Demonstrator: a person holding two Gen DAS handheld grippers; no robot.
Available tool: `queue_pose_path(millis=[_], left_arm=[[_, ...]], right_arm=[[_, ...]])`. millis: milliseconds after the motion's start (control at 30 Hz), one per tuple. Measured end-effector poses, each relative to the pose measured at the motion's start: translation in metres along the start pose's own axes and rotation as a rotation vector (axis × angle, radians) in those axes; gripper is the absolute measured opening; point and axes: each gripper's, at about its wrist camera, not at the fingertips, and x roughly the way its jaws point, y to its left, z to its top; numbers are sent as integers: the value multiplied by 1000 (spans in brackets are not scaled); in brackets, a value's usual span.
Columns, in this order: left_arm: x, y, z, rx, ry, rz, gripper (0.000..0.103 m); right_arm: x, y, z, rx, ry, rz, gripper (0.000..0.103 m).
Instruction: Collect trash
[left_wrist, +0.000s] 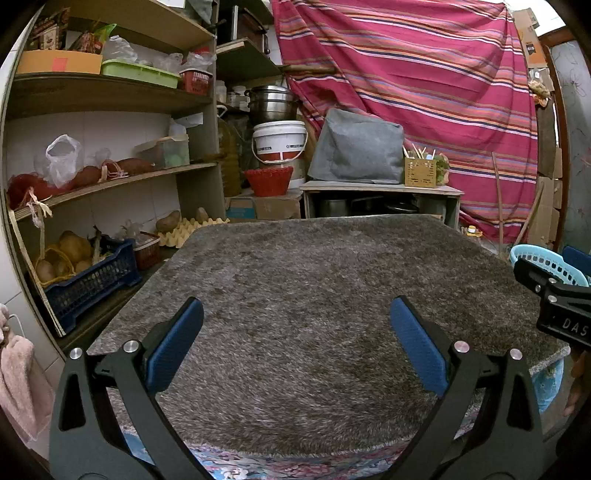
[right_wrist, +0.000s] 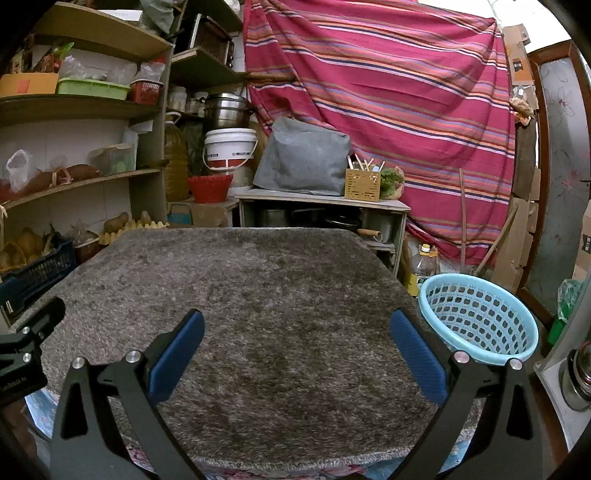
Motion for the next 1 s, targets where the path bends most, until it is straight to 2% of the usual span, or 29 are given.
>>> queue_pose_path(millis=[1000], left_arm=[[-2, -1, 1, -2, 8, 13, 98]], right_arm=[[1, 1, -3, -5, 9, 4, 99]])
